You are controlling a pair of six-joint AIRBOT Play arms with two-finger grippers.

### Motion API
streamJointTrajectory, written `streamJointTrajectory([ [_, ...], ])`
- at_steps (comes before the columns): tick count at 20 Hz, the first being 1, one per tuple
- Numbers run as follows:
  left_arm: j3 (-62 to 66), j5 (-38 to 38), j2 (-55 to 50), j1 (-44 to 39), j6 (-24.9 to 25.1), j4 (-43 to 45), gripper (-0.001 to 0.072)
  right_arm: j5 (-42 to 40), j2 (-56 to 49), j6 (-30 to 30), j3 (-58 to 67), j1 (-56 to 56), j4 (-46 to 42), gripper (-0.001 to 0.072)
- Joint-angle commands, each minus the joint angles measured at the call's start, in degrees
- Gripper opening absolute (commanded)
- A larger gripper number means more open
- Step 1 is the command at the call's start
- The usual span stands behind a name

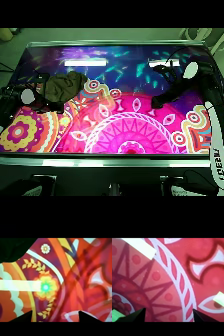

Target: Fold the shirts.

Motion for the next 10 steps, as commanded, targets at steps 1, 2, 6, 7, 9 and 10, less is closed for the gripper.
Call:
streamJointTrajectory([
  [1, -0.02, 9.81, -0.63, -0.09, -1.25, -3.34, 0.0712, -6.93, -0.04, 0.02, -0.02, 0.0, 0.02, 0.0613],
  [2, 0.28, 14.16, -1.46, 0.48, -1.33, -2.34, 0.0718, -8.0, -0.02, 0.02, -0.02, 0.0, 0.0, 0.0613],
  [6, 10.73, 9.03, -12.0, 14.25, -7.52, -5.6, 0.072, -11.23, -0.09, 0.0, -0.02, 0.0, -1.05, 0.0611],
  [7, 12.98, 6.54, -15.52, 18.56, -7.72, -10.84, 0.072, -11.54, -0.09, 0.02, -0.02, 0.0, -1.05, 0.0612],
  [9, 13.77, 5.14, -21.03, 24.2, -7.43, -22.25, 0.072, -11.54, -0.09, 0.04, -0.02, 0.0, -1.01, 0.0611],
  [10, 13.66, 5.2, -23.21, 25.31, -6.47, -25.83, 0.072, -11.52, -0.09, 0.04, -0.02, 0.0, -0.98, 0.0611],
])
